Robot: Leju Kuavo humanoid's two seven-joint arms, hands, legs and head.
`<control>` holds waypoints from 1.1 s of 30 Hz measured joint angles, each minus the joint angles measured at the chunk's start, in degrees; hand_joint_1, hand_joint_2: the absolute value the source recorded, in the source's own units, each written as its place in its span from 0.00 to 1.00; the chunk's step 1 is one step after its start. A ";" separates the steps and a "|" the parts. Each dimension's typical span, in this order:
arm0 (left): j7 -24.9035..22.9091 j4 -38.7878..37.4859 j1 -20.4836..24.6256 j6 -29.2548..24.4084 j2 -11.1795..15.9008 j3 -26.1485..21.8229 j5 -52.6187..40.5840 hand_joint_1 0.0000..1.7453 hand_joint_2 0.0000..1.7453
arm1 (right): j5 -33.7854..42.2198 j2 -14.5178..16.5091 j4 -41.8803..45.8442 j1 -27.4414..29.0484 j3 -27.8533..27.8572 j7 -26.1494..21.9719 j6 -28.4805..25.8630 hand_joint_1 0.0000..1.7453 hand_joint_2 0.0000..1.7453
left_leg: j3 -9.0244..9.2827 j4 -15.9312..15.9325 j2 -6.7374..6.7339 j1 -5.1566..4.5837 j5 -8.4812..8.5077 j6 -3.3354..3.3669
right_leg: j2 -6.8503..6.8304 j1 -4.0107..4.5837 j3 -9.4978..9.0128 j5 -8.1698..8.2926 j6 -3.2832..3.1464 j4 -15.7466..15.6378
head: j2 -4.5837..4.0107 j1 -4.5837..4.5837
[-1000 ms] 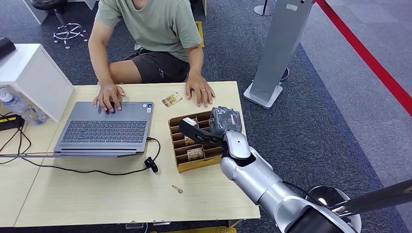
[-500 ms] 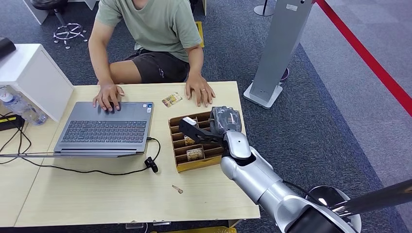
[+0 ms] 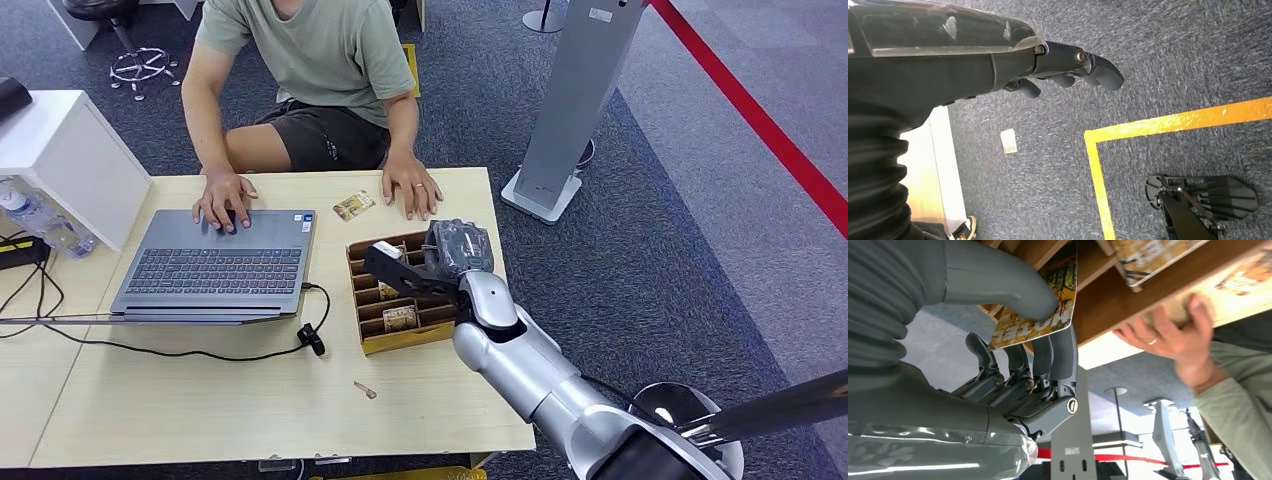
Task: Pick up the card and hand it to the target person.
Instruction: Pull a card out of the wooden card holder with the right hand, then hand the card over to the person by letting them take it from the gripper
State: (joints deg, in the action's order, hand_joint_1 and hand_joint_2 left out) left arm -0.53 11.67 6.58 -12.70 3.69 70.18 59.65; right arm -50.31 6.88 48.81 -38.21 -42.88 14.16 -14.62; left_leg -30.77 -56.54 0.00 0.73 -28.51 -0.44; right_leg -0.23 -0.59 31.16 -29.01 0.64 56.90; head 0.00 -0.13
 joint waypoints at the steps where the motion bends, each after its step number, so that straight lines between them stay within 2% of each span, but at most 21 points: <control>1: 0.01 0.00 -0.01 0.00 0.00 0.00 -0.01 0.00 1.00 | 0.53 -0.01 0.72 0.04 0.00 -0.29 0.27 0.82 1.00 | 0.00 0.00 0.00 0.00 0.00 0.00 | 0.00 0.00 0.00 0.00 0.00 0.00 | 0.00 -0.01; 6: 0.09 0.00 0.05 -0.01 0.00 0.02 -0.24 0.00 1.00 | 3.17 -0.02 4.38 -1.08 -0.05 -1.16 2.70 0.82 1.00 | 0.00 0.00 -0.01 0.00 0.01 0.00 | 0.01 0.00 0.00 0.00 0.00 0.00 | 0.00 -0.01; 12: 0.15 0.00 0.54 0.01 0.00 0.07 -0.90 0.00 1.00 | 10.98 0.24 4.82 -6.51 -0.15 -4.14 3.27 0.82 1.00 | -0.01 0.00 0.00 0.00 0.04 0.01 | -0.01 0.00 -0.01 0.04 -0.03 0.01 | 0.00 -0.03; 20: -0.14 0.00 1.18 0.21 0.00 0.15 -1.30 0.00 1.00 | 17.31 1.83 -3.86 -13.49 -0.40 -8.22 1.84 0.82 1.00 | -0.06 -0.01 0.01 0.00 0.05 0.01 | -0.02 0.00 0.03 0.06 -0.04 0.02 | 0.00 -0.02; 32: -0.08 0.00 1.34 0.38 0.02 0.99 -1.27 0.00 1.00 | 13.99 5.60 -16.56 -17.68 -1.58 -7.52 -3.44 0.82 1.00 | -0.08 -0.01 0.02 0.00 0.05 0.01 | -0.02 0.00 0.06 0.06 -0.04 0.02 | 0.00 -0.03; 33: -0.10 0.00 1.32 0.37 0.02 1.04 -1.27 0.00 1.00 | 13.80 5.79 -17.14 -17.81 -1.71 -7.49 -3.80 0.61 1.00 | -0.09 -0.01 0.02 0.00 0.05 0.01 | -0.02 0.00 0.06 0.06 -0.04 0.02 | 0.00 -0.03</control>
State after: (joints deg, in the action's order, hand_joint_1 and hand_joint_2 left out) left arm -0.63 11.67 7.90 -12.33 3.72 71.22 58.38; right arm -36.51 12.67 31.68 -56.02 -44.59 6.68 -18.42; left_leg -30.86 -56.55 0.03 0.73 -28.46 -0.42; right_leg -0.25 -0.59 31.22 -28.95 0.59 56.92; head 0.00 -0.16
